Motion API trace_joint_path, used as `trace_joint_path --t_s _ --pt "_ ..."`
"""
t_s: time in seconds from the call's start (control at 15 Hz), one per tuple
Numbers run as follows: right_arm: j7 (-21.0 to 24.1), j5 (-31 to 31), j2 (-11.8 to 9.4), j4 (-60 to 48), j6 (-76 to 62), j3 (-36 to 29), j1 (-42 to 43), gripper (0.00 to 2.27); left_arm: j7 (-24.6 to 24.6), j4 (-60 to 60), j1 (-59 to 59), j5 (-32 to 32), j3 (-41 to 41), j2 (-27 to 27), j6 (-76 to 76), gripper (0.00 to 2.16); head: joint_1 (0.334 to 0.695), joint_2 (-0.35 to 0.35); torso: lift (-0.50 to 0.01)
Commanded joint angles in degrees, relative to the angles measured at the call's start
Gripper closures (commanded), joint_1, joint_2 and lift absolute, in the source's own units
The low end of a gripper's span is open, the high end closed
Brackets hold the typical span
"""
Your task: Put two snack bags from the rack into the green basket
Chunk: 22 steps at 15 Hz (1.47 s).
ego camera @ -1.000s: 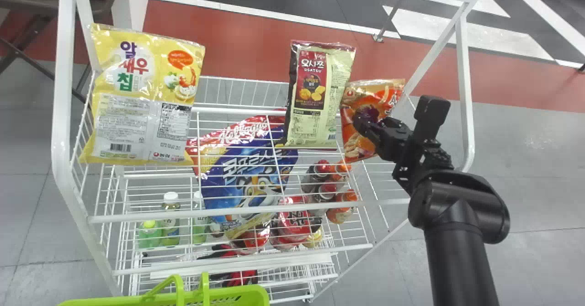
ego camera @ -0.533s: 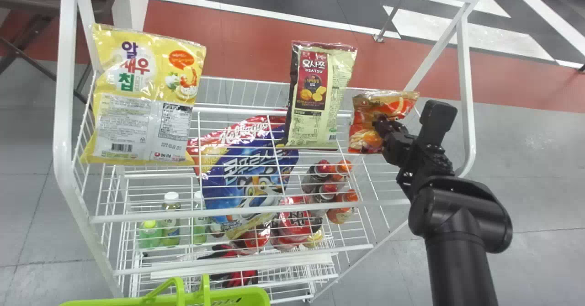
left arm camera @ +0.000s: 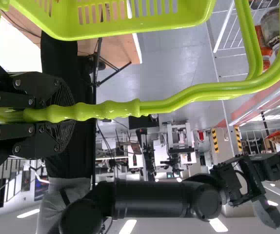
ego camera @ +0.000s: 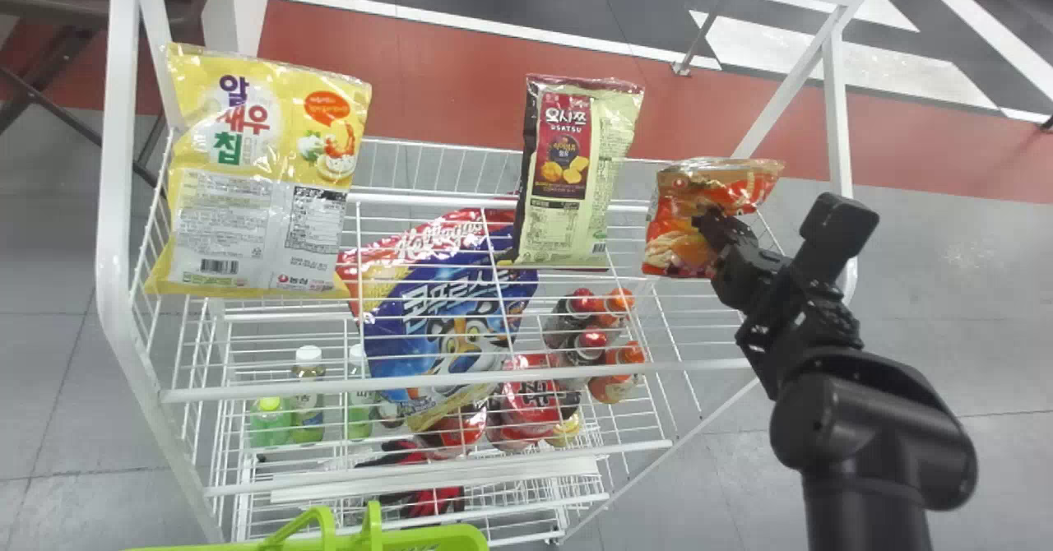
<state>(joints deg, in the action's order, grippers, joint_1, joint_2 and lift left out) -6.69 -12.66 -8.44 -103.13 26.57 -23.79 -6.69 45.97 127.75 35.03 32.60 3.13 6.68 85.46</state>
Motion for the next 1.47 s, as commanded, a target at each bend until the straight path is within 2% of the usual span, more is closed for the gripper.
trace_joint_path --t_s 0.0,0.2,0.4,0.53,0.93,1.07,1.27,1.4 --pt "0.36 -4.30 0.26 -7.97 1.51 -1.17 -5.52 2.25 0.08 0.13 0.22 0.00 0.04 0.00 -0.07 2.14 0.695 -0.350 -0.007" --pt "0.36 -9.40 1.93 -20.54 5.73 -3.98 -13.78 2.25 0.08 0.31 0.22 0.00 0.30 0.00 -0.07 2.14 0.695 -0.350 -0.007" --pt "-0.43 -16.87 2.46 -31.00 11.18 -6.71 -23.10 2.25 0.00 0.57 0.22 -0.17 0.57 0.00 -0.07 2.14 0.695 -0.350 -0.007" --pt "-2.02 -19.86 4.31 -35.39 16.98 -6.44 -27.41 2.25 0.08 0.66 0.31 -0.17 0.74 -0.09 -0.24 2.14 0.695 -0.350 -0.007" --pt "-6.32 -20.65 4.22 -33.10 28.06 3.49 -34.26 2.25 0.08 0.83 0.75 -0.44 1.44 -0.53 -0.95 2.14 0.695 -0.350 -0.007" --pt "-6.50 -20.30 3.87 -31.96 27.88 7.36 -36.28 2.25 -0.09 0.92 0.75 -0.87 1.80 -0.61 -1.12 2.14 0.695 -0.350 -0.007" --pt "-6.41 -18.02 2.46 -30.38 30.17 15.09 -37.51 2.25 -0.44 0.83 0.66 -0.96 1.88 -0.79 -1.12 2.14 0.695 -0.350 -0.007" --pt "-5.44 -14.94 0.26 -29.76 31.04 20.72 -37.60 2.25 -0.44 0.83 0.57 -1.05 1.80 -0.88 -1.30 2.14 0.695 -0.350 -0.007"
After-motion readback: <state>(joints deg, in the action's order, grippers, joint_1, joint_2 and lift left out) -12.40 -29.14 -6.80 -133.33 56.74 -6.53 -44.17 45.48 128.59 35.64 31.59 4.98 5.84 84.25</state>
